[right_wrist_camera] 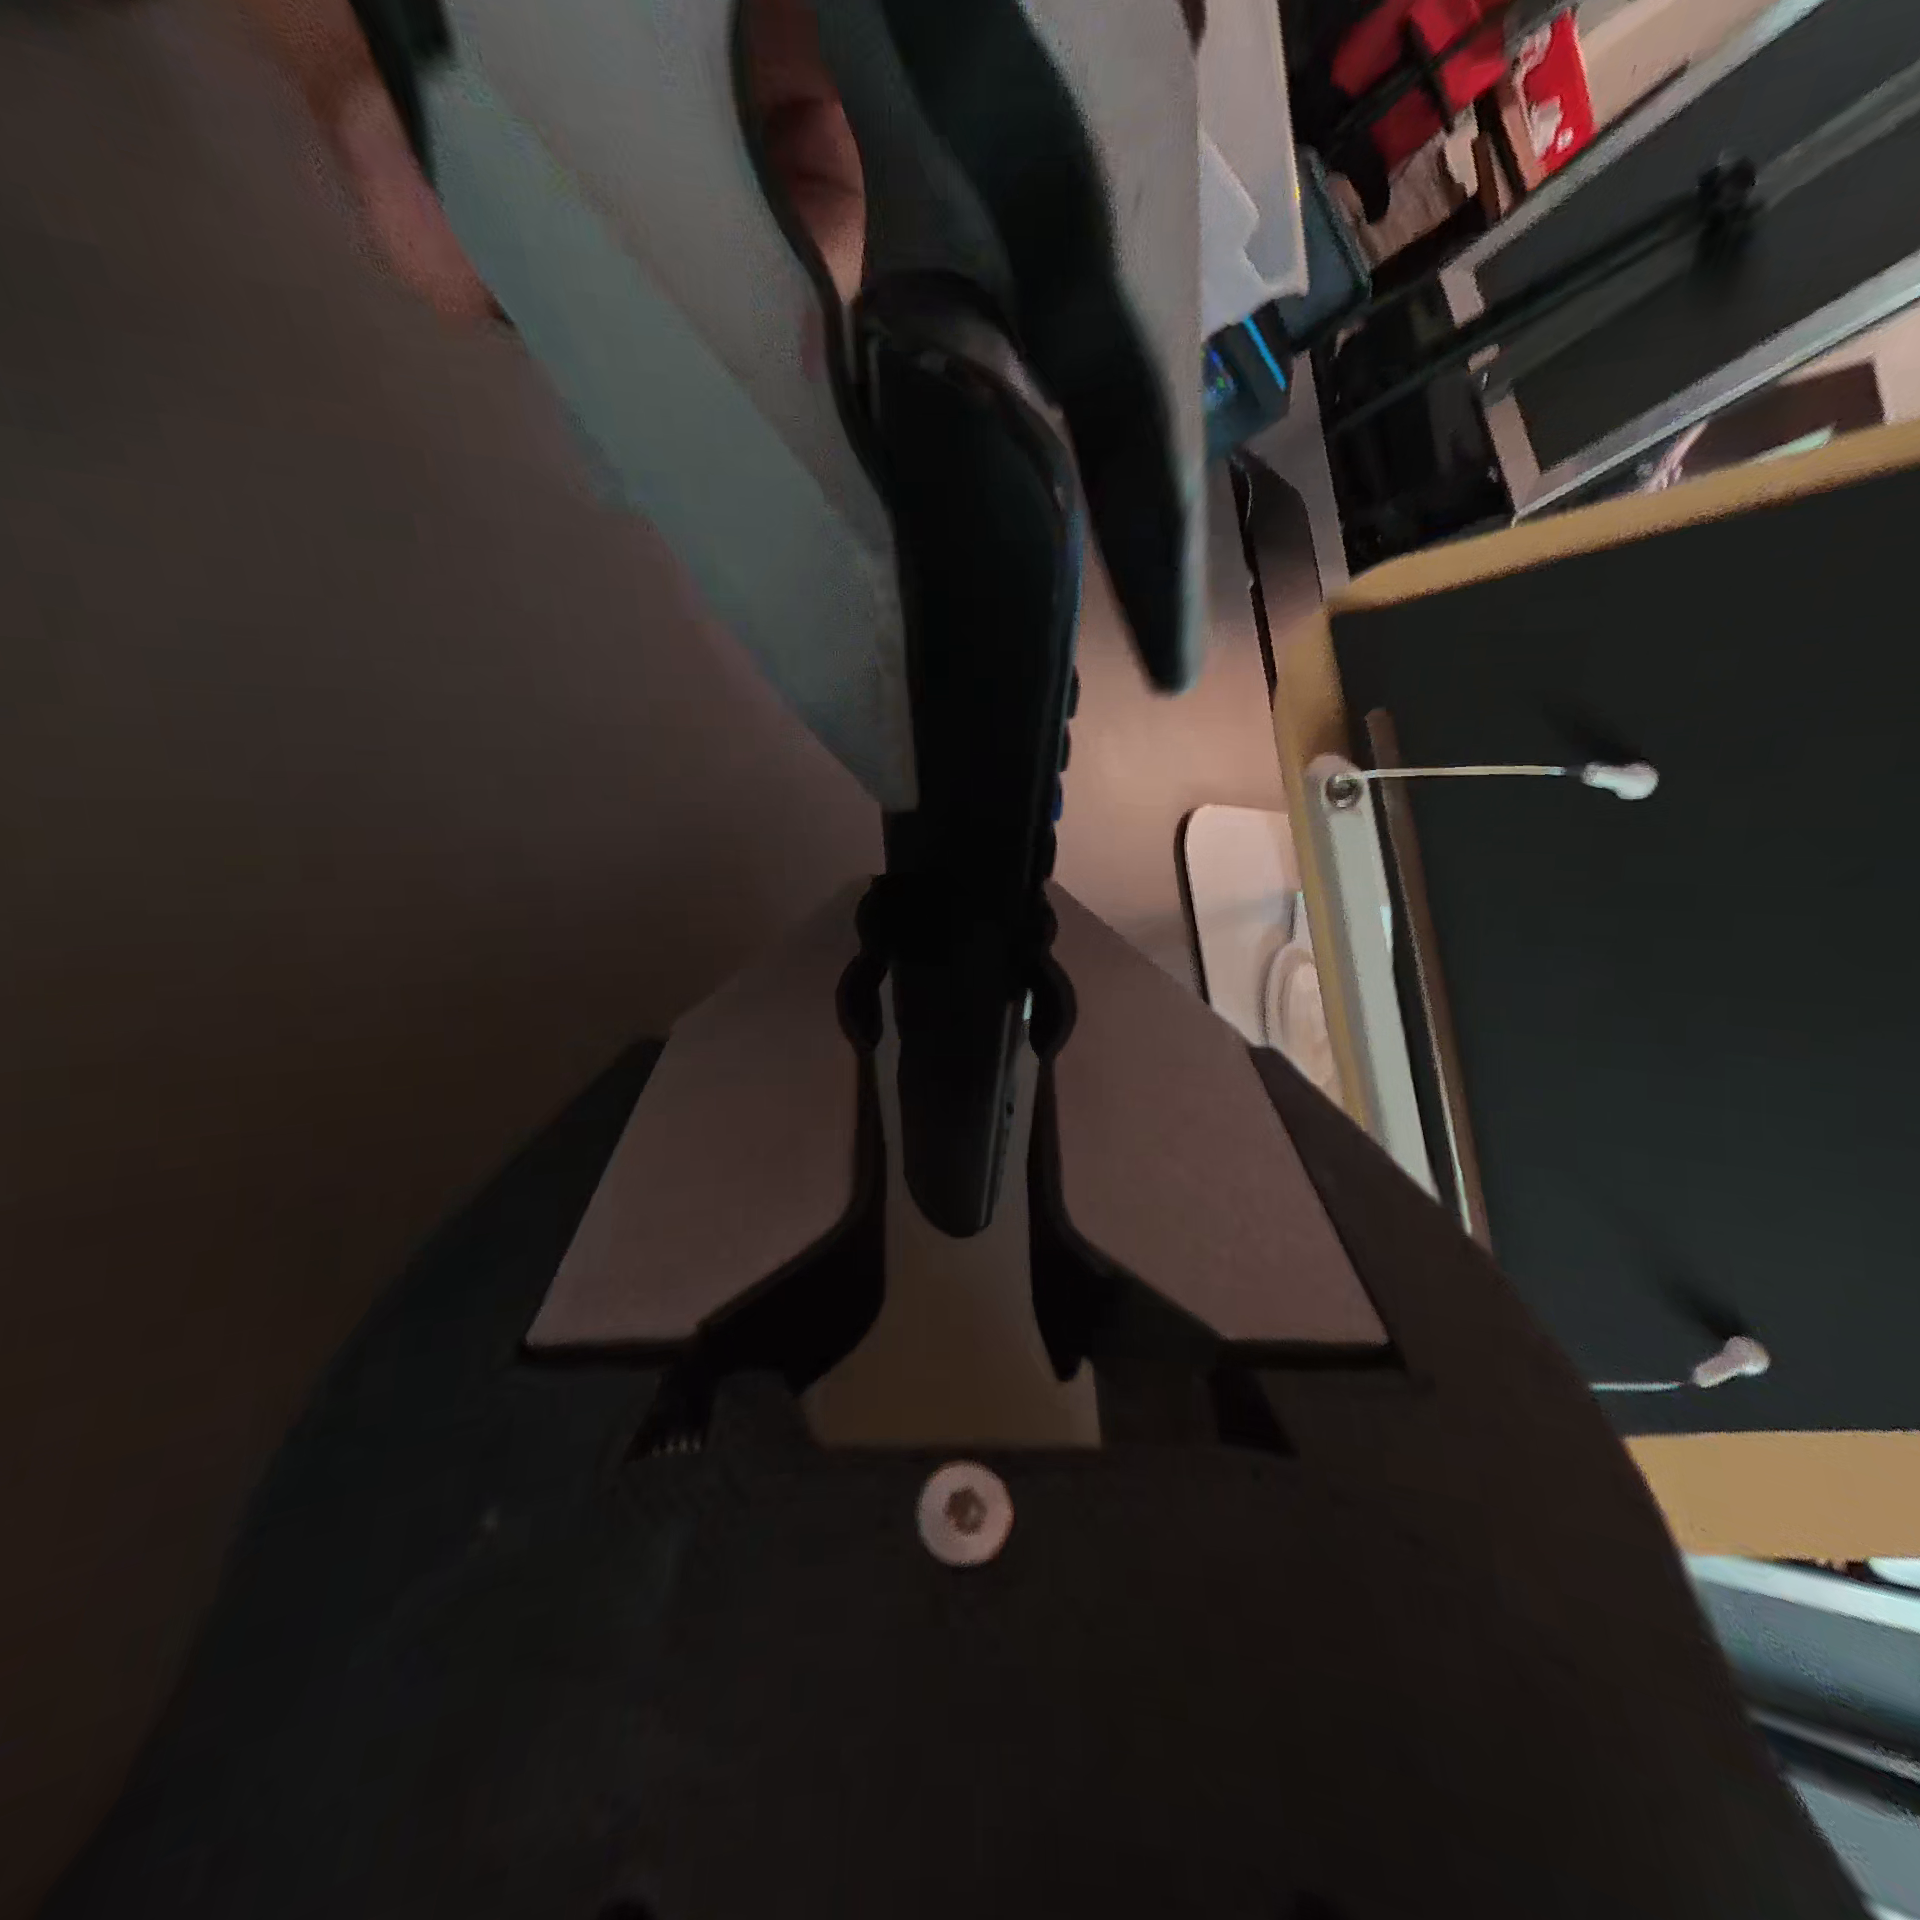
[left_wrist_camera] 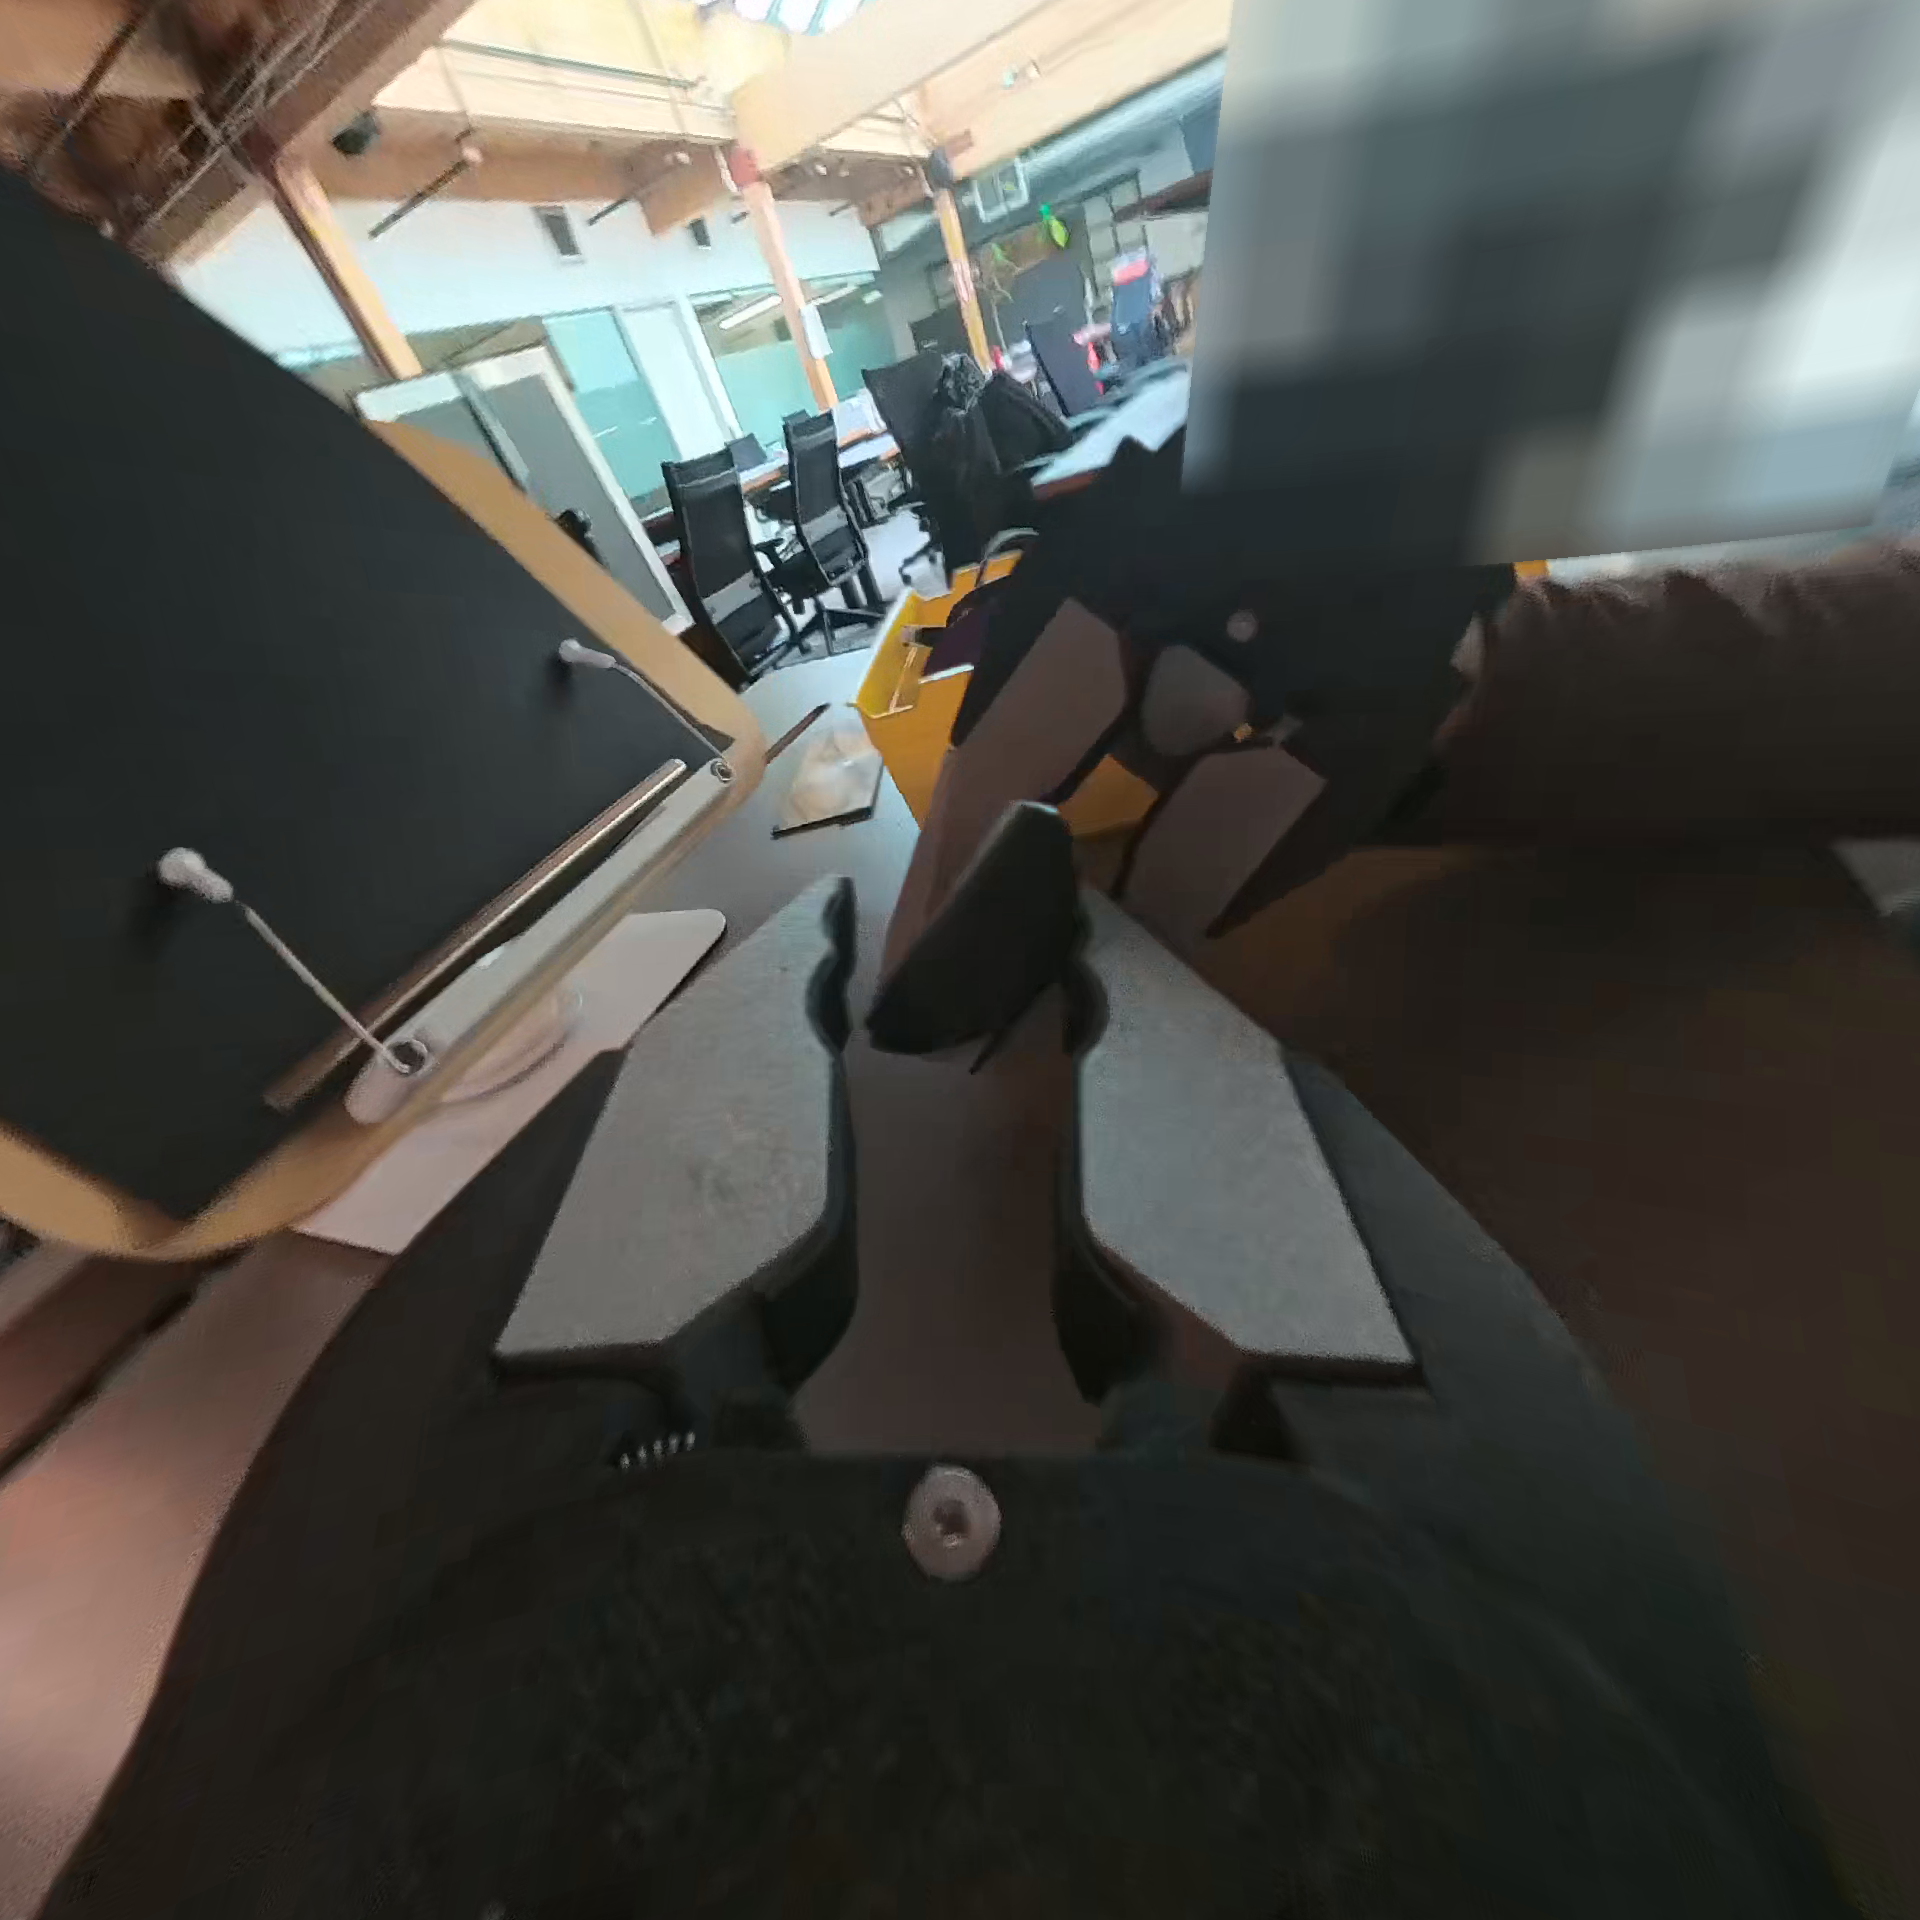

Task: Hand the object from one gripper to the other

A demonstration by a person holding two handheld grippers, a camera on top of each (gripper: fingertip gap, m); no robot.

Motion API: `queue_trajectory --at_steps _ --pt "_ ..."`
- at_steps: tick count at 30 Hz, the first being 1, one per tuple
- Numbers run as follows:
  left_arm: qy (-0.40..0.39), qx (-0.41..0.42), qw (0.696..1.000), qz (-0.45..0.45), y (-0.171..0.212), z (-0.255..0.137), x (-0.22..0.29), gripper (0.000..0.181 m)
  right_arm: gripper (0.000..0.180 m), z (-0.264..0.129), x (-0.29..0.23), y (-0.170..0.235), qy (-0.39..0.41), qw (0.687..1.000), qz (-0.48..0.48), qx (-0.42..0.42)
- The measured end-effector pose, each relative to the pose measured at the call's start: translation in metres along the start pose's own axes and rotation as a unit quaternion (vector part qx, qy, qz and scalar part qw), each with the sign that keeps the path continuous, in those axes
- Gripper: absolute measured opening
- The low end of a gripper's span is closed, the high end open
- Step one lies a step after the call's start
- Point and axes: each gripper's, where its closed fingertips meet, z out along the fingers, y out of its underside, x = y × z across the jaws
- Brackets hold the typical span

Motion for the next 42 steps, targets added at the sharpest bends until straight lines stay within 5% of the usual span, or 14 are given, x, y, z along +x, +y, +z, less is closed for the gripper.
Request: queue_trajectory --at_steps 9,15,20,24,28,29,33,36,38,42 --pt "-0.009 -0.057 0.983 0.174 0.01 0.001 0.014 0.021 0.027 0.008 -0.005 0.005 -0.011 0.999 0.029 0.008" --pt "-0.085 -0.07 0.968 0.224 0.008 -0.009 -0.014 0.02 0.044 0.008 0.007 0.023 -0.021 0.991 0.129 0.006" --pt "-0.186 -0.071 0.921 0.334 -0.004 -0.017 -0.034 0.019 0.056 0.005 0.014 0.027 -0.061 0.967 0.246 0.026" --pt "-0.23 -0.05 0.882 0.408 -0.019 -0.022 -0.033 0.02 0.072 -0.011 0.023 0.009 -0.163 0.888 0.409 0.128" --pt "-0.245 -0.026 0.82 0.516 -0.036 -0.019 -0.01 0.02 0.075 -0.057 0.056 -0.024 -0.299 0.695 0.561 0.336" --pt "-0.237 -0.02 0.807 0.541 -0.038 -0.014 0.001 0.02 0.072 -0.062 0.058 -0.027 -0.321 0.667 0.572 0.354" --pt "-0.19 -0.007 0.772 0.606 -0.035 0.008 0.042 0.02 0.085 -0.054 0.039 -0.042 -0.369 0.656 0.568 0.333" --pt "-0.158 -0.011 0.766 0.623 -0.024 0.019 0.059 0.021 0.058 -0.046 0.026 -0.05 -0.407 0.632 0.58 0.314" --pt "-0.145 -0.027 0.777 0.612 -0.013 0.023 0.06 0.021 0.04 -0.039 0.022 -0.041 -0.41 0.634 0.587 0.291" --pt "-0.075 -0.045 0.914 0.397 0.004 0.022 0.052 0.041 0.024 -0.049 0.047 -0.026 -0.346 0.665 0.573 0.33"
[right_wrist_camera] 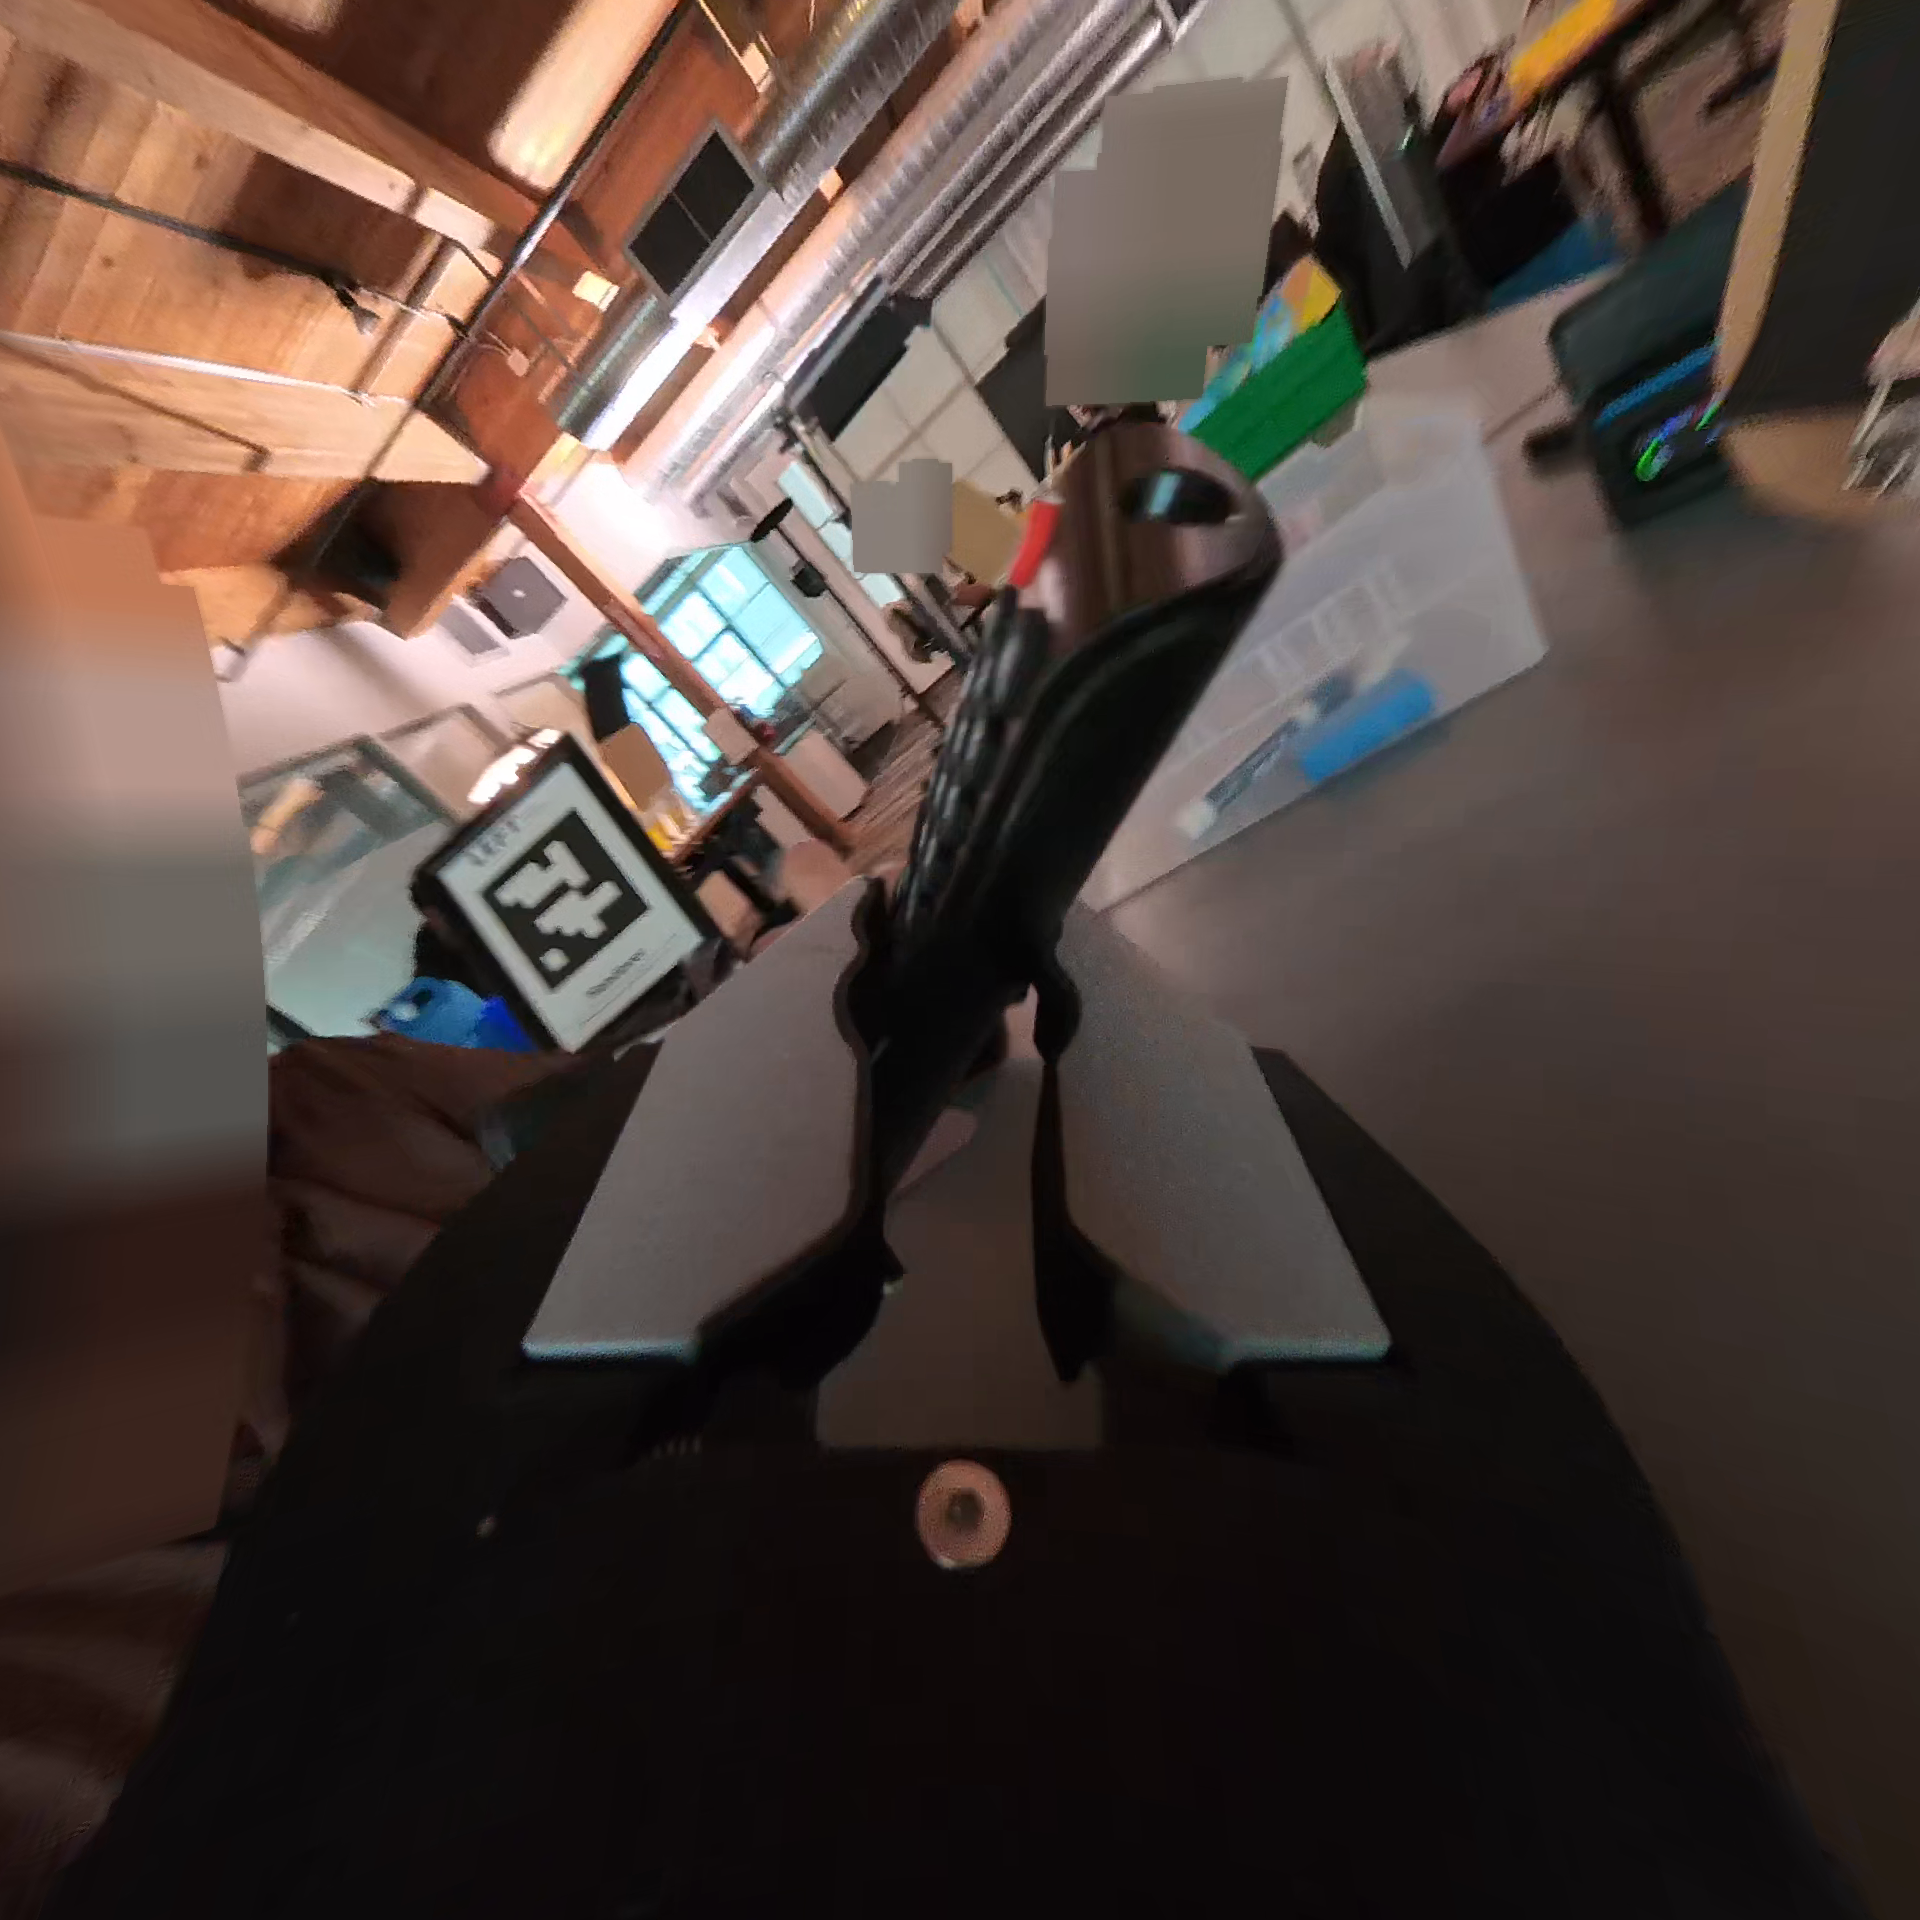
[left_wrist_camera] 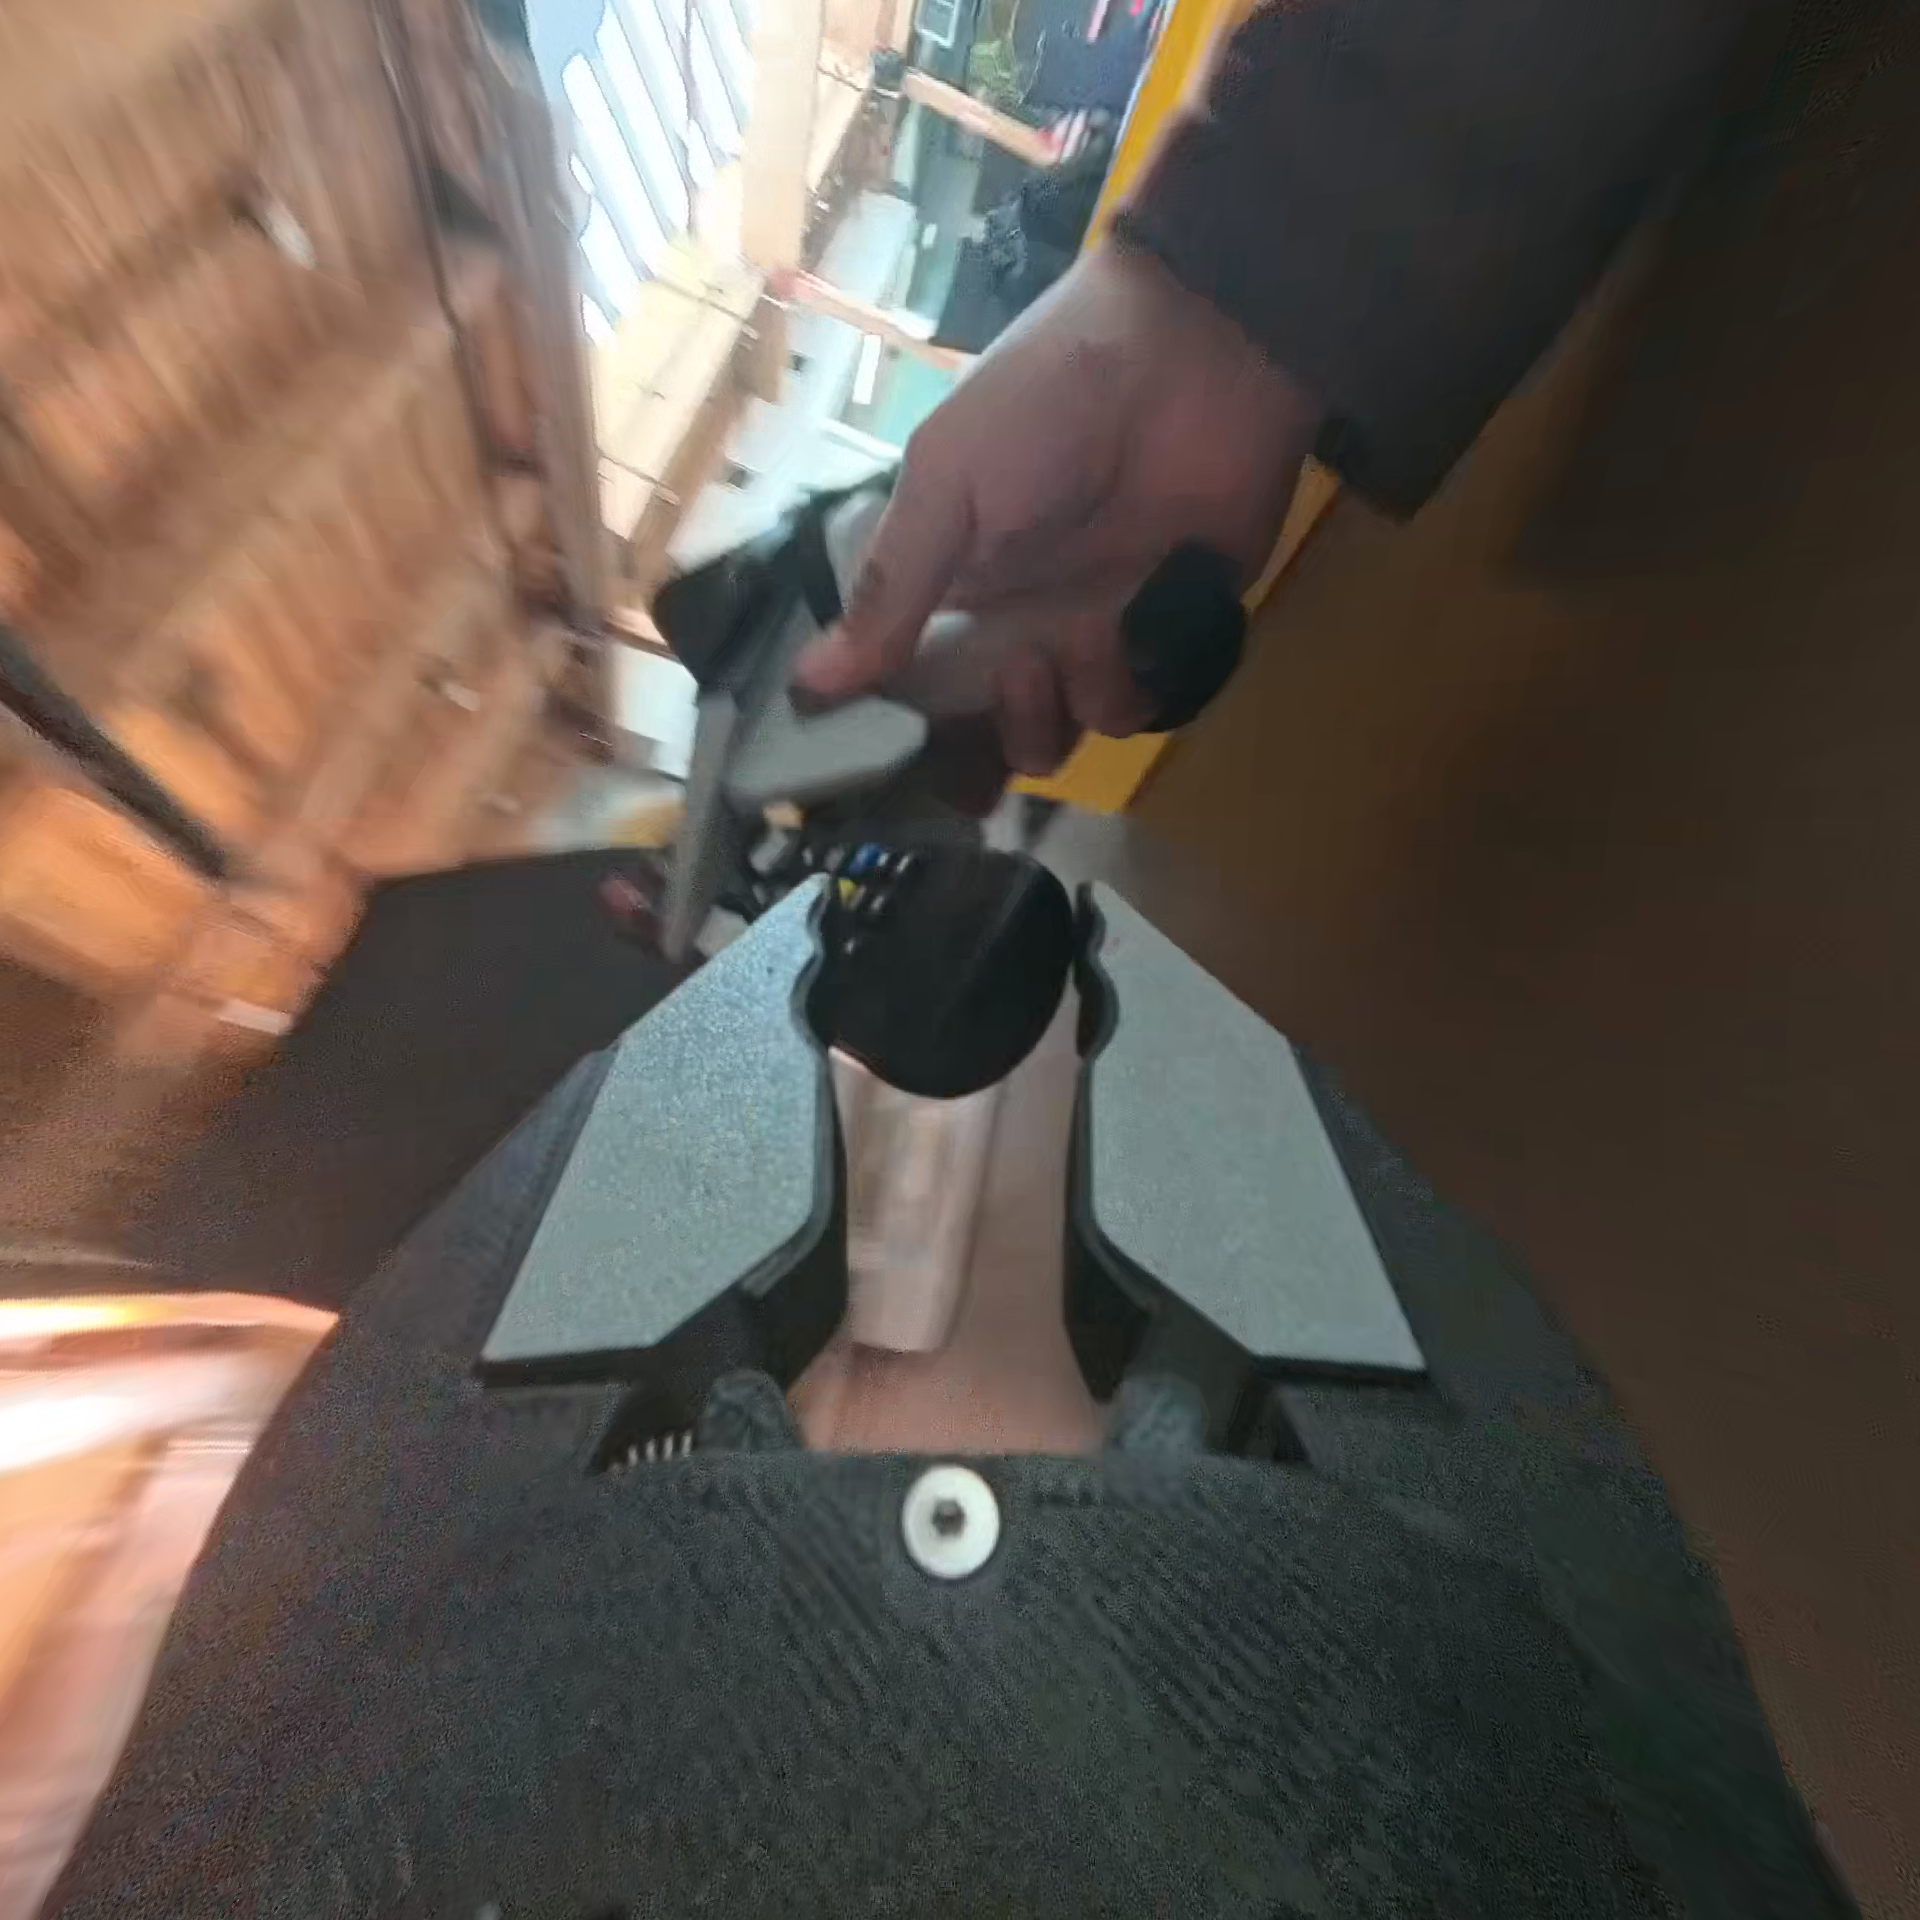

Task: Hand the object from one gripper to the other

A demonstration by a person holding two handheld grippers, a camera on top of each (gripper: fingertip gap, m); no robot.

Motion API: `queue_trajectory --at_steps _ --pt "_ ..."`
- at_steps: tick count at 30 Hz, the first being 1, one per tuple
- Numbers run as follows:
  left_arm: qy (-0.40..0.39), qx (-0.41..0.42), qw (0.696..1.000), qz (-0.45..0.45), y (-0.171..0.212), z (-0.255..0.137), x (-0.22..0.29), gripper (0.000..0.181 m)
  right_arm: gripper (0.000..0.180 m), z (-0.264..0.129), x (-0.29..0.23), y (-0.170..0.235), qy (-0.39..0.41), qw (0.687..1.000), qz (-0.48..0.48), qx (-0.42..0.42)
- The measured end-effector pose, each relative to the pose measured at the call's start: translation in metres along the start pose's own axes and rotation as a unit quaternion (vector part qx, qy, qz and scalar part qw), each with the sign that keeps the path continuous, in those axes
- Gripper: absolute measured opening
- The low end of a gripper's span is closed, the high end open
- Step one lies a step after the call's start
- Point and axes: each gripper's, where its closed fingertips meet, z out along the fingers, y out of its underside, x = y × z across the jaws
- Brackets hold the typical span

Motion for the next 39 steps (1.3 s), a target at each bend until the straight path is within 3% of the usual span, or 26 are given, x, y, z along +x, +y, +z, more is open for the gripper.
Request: queue_trajectory --at_steps 2,4,7,10,14,17,19,22,24,26,28,33,39 --pt "0.042 0.029 0.986 -0.158 0.002 -0.006 -0.009 0.049 0.023 -0.009 0.003 -0.007 0.059 0.995 -0.082 -0.003" --pt "0.018 0.052 0.966 -0.255 0.01 -0.014 -0.036 0.048 0.023 -0.014 0.007 -0.008 0.132 0.975 -0.174 -0.029" --pt "-0.027 0.066 0.927 -0.368 0.03 -0.026 -0.073 0.047 0.022 -0.013 0.01 -0.005 0.216 0.924 -0.305 -0.079" --pt "-0.007 0.084 0.884 -0.46 0.038 -0.031 -0.084 0.055 0.022 -0.003 0.011 0.009 0.258 0.864 -0.41 -0.138" --pt "0.041 0.108 0.862 -0.494 0.028 -0.031 -0.078 0.06 0.023 0.013 0.014 0.03 0.288 0.779 -0.516 -0.207" --pt "0.077 0.103 0.878 -0.461 0.018 -0.028 -0.061 0.059 0.023 0.024 0.017 0.046 0.293 0.722 -0.574 -0.251" --pt "0.101 0.107 0.898 -0.415 0.01 -0.028 -0.047 0.044 0.023 0.029 0.019 0.056 0.29 0.704 -0.588 -0.273" --pt "0.103 0.093 0.938 -0.317 0.005 -0.028 -0.035 0.02 0.024 0.031 0.022 0.064 0.283 0.704 -0.585 -0.286" --pt "0.089 0.11 0.946 -0.291 -0.002 -0.03 -0.038 0.02 0.027 0.026 0.023 0.062 0.286 0.705 -0.587 -0.278" --pt "0.072 0.143 0.943 -0.291 -0.011 -0.036 -0.048 0.019 0.052 0.015 0.028 0.06 0.298 0.709 -0.577 -0.275" --pt "0.056 0.179 0.932 -0.311 -0.018 -0.044 -0.061 0.018 0.069 0.006 0.03 0.064 0.29 0.735 -0.546 -0.278" --pt "0.02 0.262 0.89 -0.372 -0.027 -0.065 -0.093 0.018 0.088 0.01 0.013 0.063 0.241 0.8 -0.5 -0.229" --pt "-0.002 0.348 0.829 -0.437 -0.03 -0.088 -0.122 0.018 0.088 0.026 -0.002 0.065 0.203 0.83 -0.481 -0.196"
